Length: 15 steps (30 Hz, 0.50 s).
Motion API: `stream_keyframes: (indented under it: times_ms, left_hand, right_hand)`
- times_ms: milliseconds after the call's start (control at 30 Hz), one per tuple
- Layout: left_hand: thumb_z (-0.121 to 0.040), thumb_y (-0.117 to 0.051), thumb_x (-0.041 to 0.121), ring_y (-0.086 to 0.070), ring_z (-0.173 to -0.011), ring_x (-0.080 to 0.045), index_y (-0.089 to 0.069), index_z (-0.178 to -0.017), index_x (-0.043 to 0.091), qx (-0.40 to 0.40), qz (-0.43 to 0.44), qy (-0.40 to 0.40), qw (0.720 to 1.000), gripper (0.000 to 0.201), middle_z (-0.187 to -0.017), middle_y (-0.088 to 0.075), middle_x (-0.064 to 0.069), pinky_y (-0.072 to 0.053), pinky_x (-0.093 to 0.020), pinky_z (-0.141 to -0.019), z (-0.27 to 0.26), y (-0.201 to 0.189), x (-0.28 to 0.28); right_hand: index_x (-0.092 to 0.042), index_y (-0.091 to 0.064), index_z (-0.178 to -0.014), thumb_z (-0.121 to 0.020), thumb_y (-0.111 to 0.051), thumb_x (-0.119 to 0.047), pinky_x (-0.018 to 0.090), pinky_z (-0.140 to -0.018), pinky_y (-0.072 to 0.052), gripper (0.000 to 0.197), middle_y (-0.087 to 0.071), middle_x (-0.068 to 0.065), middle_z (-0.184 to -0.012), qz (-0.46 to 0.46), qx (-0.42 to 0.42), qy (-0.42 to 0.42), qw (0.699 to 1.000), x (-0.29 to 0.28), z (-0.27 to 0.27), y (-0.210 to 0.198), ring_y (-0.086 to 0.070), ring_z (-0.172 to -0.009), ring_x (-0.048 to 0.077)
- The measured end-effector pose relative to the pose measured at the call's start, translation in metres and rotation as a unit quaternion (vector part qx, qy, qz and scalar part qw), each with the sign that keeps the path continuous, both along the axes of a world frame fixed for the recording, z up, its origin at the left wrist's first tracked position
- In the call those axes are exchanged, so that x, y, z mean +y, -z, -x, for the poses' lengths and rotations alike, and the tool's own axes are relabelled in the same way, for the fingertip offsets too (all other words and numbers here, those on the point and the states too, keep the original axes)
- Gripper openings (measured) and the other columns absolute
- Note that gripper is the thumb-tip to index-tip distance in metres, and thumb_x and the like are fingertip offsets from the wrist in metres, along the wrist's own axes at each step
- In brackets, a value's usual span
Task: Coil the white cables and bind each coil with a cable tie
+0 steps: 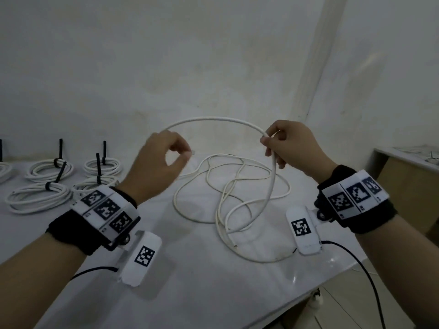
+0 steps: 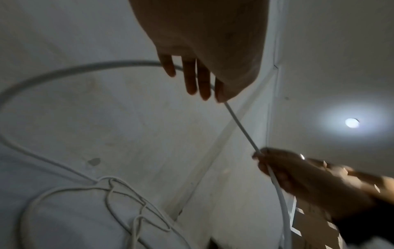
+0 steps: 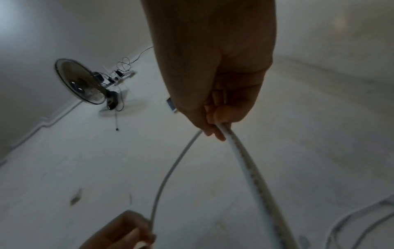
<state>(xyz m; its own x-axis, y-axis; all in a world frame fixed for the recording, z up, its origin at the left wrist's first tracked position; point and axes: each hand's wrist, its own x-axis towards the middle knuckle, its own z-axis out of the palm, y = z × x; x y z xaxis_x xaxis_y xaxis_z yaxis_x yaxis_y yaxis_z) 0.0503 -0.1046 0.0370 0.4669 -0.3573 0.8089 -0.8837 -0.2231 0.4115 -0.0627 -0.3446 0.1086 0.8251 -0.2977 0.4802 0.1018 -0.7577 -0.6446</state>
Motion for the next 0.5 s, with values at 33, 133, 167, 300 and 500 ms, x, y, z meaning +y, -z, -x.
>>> stream_keyframes:
  times_ms: [33, 133, 167, 300, 500]
  left_hand:
    - [-0.087, -0.053, 0.035, -0.051, -0.08, -0.004, -0.056, -0.084, 0.026, -0.001, -0.041, 0.01, 0.999, 0.009, -0.084, -0.059, 0.007, -0.037, -0.012, -0.077, 0.007, -0.002, -0.001]
    - [-0.096, -0.045, 0.044, -0.056, -0.088, -0.005, -0.062, -0.096, 0.018, 0.115, -0.252, 0.092, 0.957, 0.031, -0.094, -0.063, 0.004, -0.041, -0.021, -0.079, 0.033, -0.007, -0.001]
    - [-0.096, -0.037, 0.047, -0.057, -0.092, -0.007, -0.061, -0.104, 0.015, 0.146, -0.339, 0.114, 0.922, 0.041, -0.099, -0.063, 0.002, -0.043, -0.024, -0.084, 0.043, -0.008, 0.0]
    - [-0.099, -0.033, 0.037, -0.062, -0.076, -0.01, -0.055, -0.11, 0.014, 0.315, -0.349, 0.208, 0.858, 0.034, -0.085, -0.065, 0.001, -0.051, -0.026, -0.077, 0.065, -0.008, 0.018]
    - [-0.101, -0.039, 0.03, -0.034, -0.047, -0.004, -0.056, -0.07, 0.019, 0.223, -0.219, 0.113, 0.943, 0.037, -0.05, -0.042, 0.011, -0.03, -0.016, -0.049, 0.051, -0.018, 0.062]
  right_hand:
    - [-0.005, -0.058, -0.09, -0.089, -0.062, -0.008, 0.019, -0.037, -0.042, 0.005, -0.065, 0.011, -0.061, -0.03, -0.002, -0.017, 0.999, 0.01, -0.001, 0.0, -0.049, -0.032, 0.011]
    - [-0.007, -0.053, -0.107, -0.089, -0.059, -0.001, 0.023, -0.04, -0.047, 0.02, -0.061, 0.014, -0.059, -0.11, -0.002, -0.054, 0.992, 0.037, -0.007, 0.006, -0.05, -0.034, 0.014]
    - [-0.007, -0.052, -0.111, -0.088, -0.057, 0.0, 0.024, -0.042, -0.049, 0.024, -0.06, 0.015, -0.059, -0.129, -0.008, -0.058, 0.99, 0.046, -0.01, 0.008, -0.05, -0.035, 0.014]
    - [-0.006, -0.055, -0.11, -0.088, -0.054, 0.003, 0.025, -0.046, -0.051, 0.024, -0.057, 0.015, -0.053, -0.172, -0.047, -0.065, 0.982, 0.073, -0.022, 0.016, -0.055, -0.041, 0.011]
    - [-0.002, -0.059, -0.099, -0.092, -0.055, -0.006, 0.027, -0.05, -0.053, 0.009, -0.058, 0.011, -0.065, -0.27, -0.07, -0.121, 0.953, 0.105, -0.034, 0.023, -0.053, -0.044, 0.012]
